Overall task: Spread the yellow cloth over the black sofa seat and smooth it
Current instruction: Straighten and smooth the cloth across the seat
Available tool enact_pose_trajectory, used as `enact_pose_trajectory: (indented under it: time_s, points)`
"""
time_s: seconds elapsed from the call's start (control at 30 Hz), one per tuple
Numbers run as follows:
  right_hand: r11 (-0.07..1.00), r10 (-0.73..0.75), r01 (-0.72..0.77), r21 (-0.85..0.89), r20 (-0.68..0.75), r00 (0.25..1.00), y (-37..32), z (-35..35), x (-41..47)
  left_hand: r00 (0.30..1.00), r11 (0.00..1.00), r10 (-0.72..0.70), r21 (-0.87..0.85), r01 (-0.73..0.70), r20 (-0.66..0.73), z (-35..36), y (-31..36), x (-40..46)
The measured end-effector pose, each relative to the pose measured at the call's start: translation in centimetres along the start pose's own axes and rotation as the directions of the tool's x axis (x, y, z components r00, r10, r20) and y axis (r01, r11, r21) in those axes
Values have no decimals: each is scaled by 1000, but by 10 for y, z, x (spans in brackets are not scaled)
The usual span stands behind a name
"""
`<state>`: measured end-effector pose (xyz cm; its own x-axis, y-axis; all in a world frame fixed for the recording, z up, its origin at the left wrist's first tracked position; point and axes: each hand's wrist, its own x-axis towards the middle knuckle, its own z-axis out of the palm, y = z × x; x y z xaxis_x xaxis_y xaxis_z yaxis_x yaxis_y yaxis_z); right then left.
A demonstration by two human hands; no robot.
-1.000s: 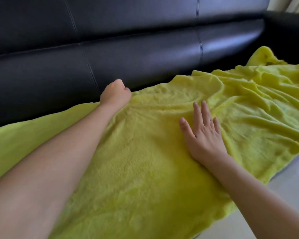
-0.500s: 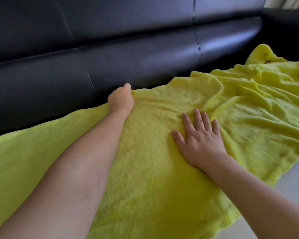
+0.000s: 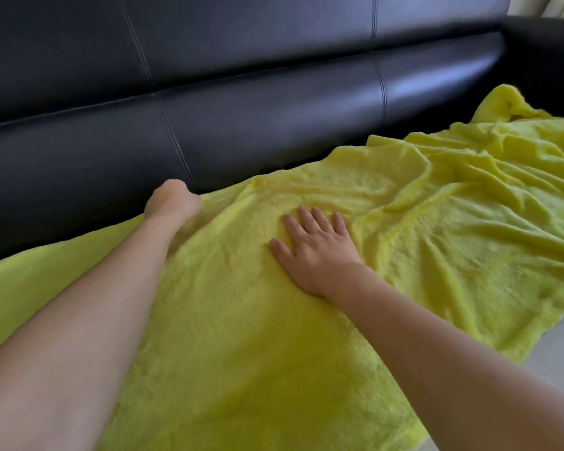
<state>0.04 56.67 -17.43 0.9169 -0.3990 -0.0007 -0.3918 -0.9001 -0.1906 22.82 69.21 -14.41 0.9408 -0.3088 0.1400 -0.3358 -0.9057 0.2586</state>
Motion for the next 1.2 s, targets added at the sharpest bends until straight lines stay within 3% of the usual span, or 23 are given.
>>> enact_pose_trajectory:
  time_s: [0.1,0.23,0.3,0.33,0.4,0.43,0.5,0.57,0.73,0.77,0.83,0.9,0.97,1.03,1.1,1.17,1.2]
  points:
    - [1000,-1,1,5,-10,1000,4,3,1,986,997,-81,-15,80,-149,4,-12,5]
    - [1000,5,-5,-10,20,1000,0,2,-1,966,987,135,112,-112,-219,10,-4,-6]
    - [1000,-3,4,-20,62,998,1,-7,4,976,982,185,55,-180,-117,9,2,-8]
    - [999,-13,14,-38,43,999,3,-13,11,976,976,215,27,-215,20,11,2,-9]
    - [998,-10,5,-63,-87,996,10,-25,26,903,951,296,-5,-310,311,17,1,-12]
    - [999,12,-18,-46,-133,991,14,-28,33,871,939,333,-41,-343,361,20,0,-13]
    - [999,49,-51,-19,-75,996,18,-23,42,873,924,375,-202,-325,312,18,-8,-11]
    - [997,58,-56,-62,30,998,20,-10,44,932,933,286,-284,-219,223,14,-20,-5]
    - [993,97,-96,-73,19,995,26,-5,45,900,984,172,-25,-177,401,18,-58,3]
    - [991,105,-103,-81,18,994,27,-6,44,915,986,147,18,-166,375,16,-56,2]
    - [991,103,-100,-92,35,994,26,-8,43,966,970,174,135,-202,193,11,-43,-7]
    - [992,95,-88,-90,71,993,24,-9,43,930,925,350,115,-362,115,9,-24,-21]
    - [992,102,-97,-78,58,993,26,-16,47,820,866,475,-5,-500,319,13,-10,-30]
    - [988,126,-128,-81,-28,992,33,-26,52,758,883,425,-44,-466,495,12,-6,-24]
    - [980,159,-170,-101,-103,982,50,-34,56,803,904,411,-79,-420,432,8,4,-10]
    - [976,184,-186,-115,-27,983,65,-33,59,862,904,425,-184,-386,276,11,23,0]
    - [974,199,-195,-114,19,980,70,-28,58,858,890,443,-242,-386,261,15,36,1]
